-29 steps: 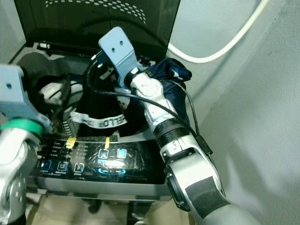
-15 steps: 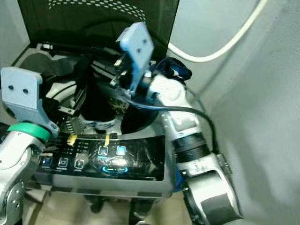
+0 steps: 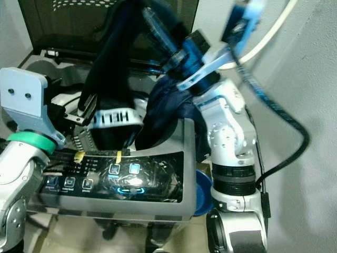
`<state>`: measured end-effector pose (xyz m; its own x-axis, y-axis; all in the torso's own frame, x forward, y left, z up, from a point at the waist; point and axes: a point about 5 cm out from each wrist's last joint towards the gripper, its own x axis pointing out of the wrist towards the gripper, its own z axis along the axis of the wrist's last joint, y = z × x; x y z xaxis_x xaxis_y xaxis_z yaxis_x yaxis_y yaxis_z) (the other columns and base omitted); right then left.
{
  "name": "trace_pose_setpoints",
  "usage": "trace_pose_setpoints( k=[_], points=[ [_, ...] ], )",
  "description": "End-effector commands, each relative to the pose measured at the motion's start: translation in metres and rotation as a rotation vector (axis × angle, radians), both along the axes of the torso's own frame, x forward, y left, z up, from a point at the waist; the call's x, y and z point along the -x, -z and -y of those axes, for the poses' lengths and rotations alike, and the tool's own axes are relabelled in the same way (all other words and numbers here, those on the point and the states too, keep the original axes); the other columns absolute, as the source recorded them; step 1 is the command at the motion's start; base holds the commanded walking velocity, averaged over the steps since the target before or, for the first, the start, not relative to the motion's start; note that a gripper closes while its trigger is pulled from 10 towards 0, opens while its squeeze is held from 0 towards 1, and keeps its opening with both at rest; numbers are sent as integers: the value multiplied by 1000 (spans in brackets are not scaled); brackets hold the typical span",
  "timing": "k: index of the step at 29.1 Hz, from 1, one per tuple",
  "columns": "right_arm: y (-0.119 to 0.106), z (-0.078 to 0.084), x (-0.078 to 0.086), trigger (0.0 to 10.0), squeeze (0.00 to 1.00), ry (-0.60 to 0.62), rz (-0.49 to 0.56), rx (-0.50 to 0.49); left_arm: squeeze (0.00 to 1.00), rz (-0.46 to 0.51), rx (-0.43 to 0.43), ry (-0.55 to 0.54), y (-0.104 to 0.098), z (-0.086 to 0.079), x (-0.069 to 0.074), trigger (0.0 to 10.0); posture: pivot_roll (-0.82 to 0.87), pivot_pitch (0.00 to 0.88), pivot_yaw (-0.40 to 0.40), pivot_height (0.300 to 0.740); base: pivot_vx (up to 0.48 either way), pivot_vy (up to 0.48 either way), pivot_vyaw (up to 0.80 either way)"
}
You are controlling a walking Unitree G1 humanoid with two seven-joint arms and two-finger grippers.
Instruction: Clothes washing
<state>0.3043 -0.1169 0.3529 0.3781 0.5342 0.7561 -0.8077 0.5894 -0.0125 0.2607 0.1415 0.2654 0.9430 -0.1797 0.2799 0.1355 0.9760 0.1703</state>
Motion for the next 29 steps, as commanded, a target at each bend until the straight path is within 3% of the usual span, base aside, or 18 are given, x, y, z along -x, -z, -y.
trace_pose_setpoints(
  k=[1, 3, 4, 6, 8, 10, 15, 20, 29],
  points=[
    [-2, 13, -1, 10000, 0, 89, -25, -80, 0, 13, -6, -2, -1, -1, -4, 10000, 80, 45, -10, 740, 0, 0, 0],
    [9, 18, -12, 10000, 0, 259, -100, -90, 0, 37, -12, -13, -5, -2, -10, 10000, 79, 41, -11, 740, 0, 0, 0],
    [9, 18, -12, 10000, 0, 259, -100, -90, 0, 37, -12, -13, -5, -2, -10, 10000, 79, 41, -11, 740, 0, 0, 0],
    [29, 8, -18, 10000, 0, 414, -125, 21, 0, 59, -14, -28, -10, -3, -17, 10000, 75, 35, -11, 740, 0, 0, 0],
    [29, 8, -18, 10000, 0, 414, -125, 21, 0, 59, -14, -28, -10, -3, -17, 10000, 75, 35, -11, 740, 0, 0, 0],
    [52, -5, -22, 10000, 0, 526, -187, 87, 0, 75, 6, -42, -14, -4, -23, 10000, 74, 28, -14, 740, 0, 0, 0],
    [74, -15, -25, 10000, 0, 608, -284, 81, 0, 76, 40, -81, -14, -11, -31, 10000, 74, 22, -18, 740, 0, 0, 0],
    [75, -18, -28, 10000, 0, 631, -303, 73, 0, 81, 38, -97, -14, -14, -32, 10000, 77, 20, -21, 740, 0, 0, 0],
    [78, -28, -32, 10000, 0, 649, -319, 92, 0, 103, 31, -108, -14, -14, -34, 10000, 77, 27, -30, 740, -358, 0, 0]
  ],
)
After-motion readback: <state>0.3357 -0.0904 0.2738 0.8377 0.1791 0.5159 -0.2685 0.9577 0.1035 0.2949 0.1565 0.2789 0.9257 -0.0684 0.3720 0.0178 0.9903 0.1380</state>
